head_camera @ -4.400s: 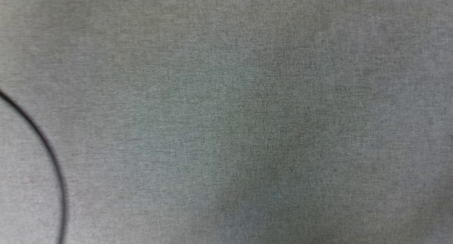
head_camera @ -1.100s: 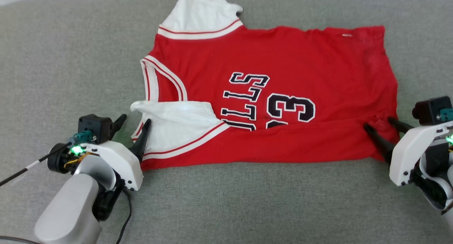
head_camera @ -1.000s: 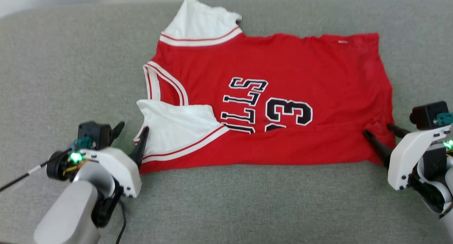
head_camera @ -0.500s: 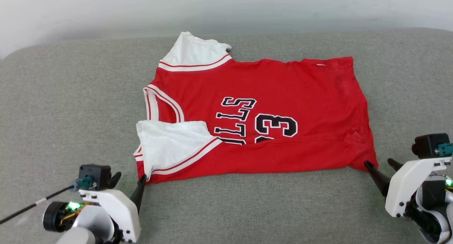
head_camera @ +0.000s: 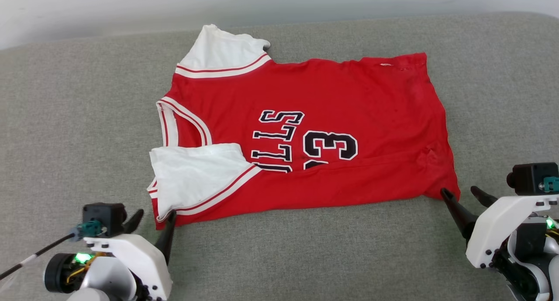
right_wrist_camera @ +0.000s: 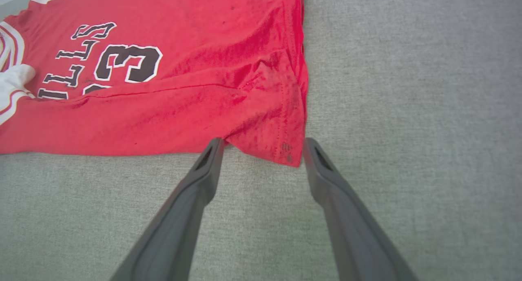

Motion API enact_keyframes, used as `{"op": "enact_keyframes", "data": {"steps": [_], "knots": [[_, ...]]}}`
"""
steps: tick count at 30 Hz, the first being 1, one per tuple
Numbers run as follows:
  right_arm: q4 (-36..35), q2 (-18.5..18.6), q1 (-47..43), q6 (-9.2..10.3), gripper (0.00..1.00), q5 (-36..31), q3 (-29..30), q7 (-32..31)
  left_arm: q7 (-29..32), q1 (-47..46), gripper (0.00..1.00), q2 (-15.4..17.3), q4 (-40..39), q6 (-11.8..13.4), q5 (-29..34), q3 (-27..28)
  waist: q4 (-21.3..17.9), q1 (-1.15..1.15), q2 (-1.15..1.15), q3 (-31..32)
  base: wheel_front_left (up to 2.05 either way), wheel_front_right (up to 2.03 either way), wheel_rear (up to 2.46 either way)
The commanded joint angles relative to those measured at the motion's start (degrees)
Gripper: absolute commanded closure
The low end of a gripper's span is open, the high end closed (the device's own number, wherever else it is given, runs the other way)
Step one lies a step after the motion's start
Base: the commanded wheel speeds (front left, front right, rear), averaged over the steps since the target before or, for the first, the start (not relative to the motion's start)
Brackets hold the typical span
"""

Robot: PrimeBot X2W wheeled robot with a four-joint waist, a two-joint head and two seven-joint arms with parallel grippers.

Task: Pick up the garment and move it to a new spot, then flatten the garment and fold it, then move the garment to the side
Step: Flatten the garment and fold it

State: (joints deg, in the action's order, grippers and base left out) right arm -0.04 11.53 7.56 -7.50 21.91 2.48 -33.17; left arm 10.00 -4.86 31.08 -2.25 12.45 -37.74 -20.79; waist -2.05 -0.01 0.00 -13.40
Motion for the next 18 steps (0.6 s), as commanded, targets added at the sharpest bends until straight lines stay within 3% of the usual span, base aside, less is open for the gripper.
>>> {"op": "enact_keyframes", "data": {"steps": [1,9,15,16,17,18], "knots": [[-0.6,-0.5,-0.4,0.02,0.0,-0.4,0.2,-0.1,1.6,0.7,0.0,0.4,-0.8,-0.4,-0.4,-0.9,-0.2,0.01,0.0,-0.4,0.0,0.0,0.0],[-2.6,-0.8,0.7,0.02,0.0,-0.7,-0.3,-0.5,4.3,-1.7,0.0,0.4,2.2,2.3,1.4,-1.8,-1.4,0.01,0.0,-2.6,0.0,0.0,0.0],[-3.6,-0.1,0.9,0.02,0.0,-0.8,-0.7,-1.0,6.3,-2.7,0.0,-0.4,7.6,1.0,0.8,-3.6,-2.0,0.01,0.0,-3.7,0.0,0.0,0.0],[-3.6,0.0,0.9,0.02,0.0,-0.8,-0.8,-0.9,6.7,-2.6,0.29,-0.8,8.4,0.4,0.3,-4.0,-2.0,0.01,0.0,-3.8,0.0,0.0,0.0],[-3.7,0.2,0.9,0.02,0.0,-1.0,-0.8,-1.0,7.0,-2.6,0.68,-0.9,9.0,-0.1,0.0,-4.3,-2.0,0.01,0.0,-3.7,0.0,0.0,0.0],[-3.8,0.4,0.9,0.02,0.0,-1.1,-1.0,-1.2,7.1,-2.6,1.0,-1.1,9.6,-0.6,-0.1,-4.7,-2.0,0.01,0.0,-3.6,0.0,0.0,0.0]]}}
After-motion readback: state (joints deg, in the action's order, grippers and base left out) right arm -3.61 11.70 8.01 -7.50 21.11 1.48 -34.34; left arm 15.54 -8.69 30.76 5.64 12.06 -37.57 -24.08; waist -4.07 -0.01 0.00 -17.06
